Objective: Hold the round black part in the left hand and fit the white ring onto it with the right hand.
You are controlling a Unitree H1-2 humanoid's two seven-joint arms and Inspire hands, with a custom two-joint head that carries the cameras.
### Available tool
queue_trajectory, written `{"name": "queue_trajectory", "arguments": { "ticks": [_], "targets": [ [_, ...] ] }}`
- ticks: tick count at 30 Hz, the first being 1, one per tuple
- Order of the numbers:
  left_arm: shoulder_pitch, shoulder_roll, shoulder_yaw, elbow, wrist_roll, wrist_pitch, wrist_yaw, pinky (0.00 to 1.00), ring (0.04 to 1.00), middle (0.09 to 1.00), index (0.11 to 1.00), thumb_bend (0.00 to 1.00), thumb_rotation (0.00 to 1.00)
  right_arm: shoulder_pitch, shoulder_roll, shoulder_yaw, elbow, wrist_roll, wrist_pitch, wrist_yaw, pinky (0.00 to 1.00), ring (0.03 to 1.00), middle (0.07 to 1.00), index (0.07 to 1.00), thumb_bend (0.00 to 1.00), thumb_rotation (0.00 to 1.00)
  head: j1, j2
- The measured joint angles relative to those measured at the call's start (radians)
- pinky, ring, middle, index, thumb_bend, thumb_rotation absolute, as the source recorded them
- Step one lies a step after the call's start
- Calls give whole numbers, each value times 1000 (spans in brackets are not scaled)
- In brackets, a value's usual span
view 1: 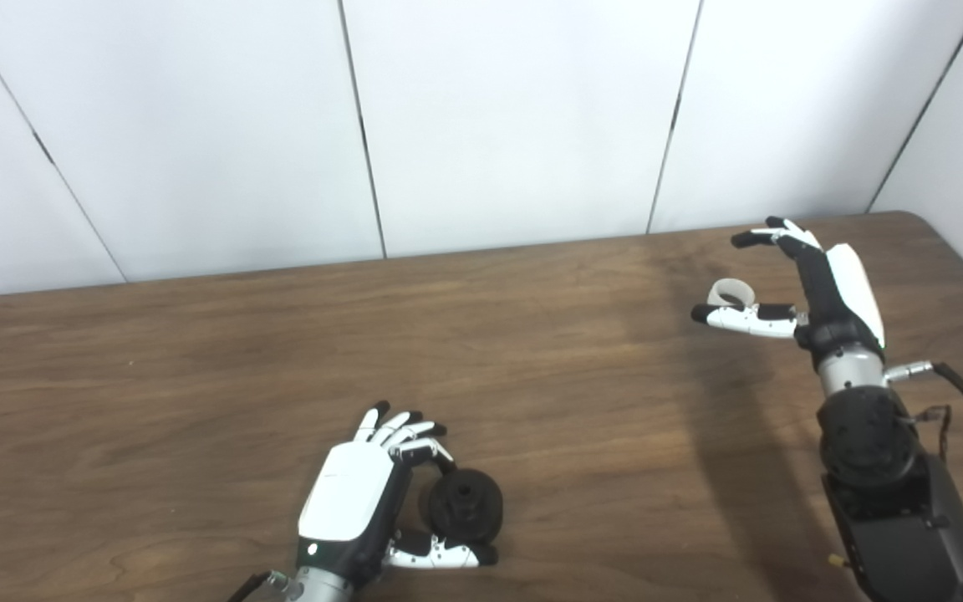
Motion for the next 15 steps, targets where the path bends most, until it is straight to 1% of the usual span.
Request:
{"name": "queue_trajectory", "arguments": {
  "ticks": [4,5,9,12,15],
  "targets": [
    [0,0,2,-2,-1,0,-2,1000,888,799,488,520,50,-24,-23,3,46,-8,4,2,902,976,947,711,860,183,-26,0],
    [1,1,3,-2,-2,0,-2,1000,888,800,488,520,49,-31,-27,4,57,-11,4,1,905,980,954,710,864,163,-29,0],
    [3,3,10,-3,-7,-3,-7,1000,890,800,488,520,48,-59,-32,6,111,-15,7,1,918,996,977,716,859,141,-98,0],
    [3,7,18,-3,-13,-14,-15,1000,883,795,488,520,48,-75,-33,13,143,-20,29,8,917,1000,991,730,851,161,-127,2],
    [4,10,29,-3,-17,-23,-16,1000,875,787,488,520,48,-88,-44,30,167,-25,48,32,924,1000,994,742,846,170,-133,2]
  ]
}}
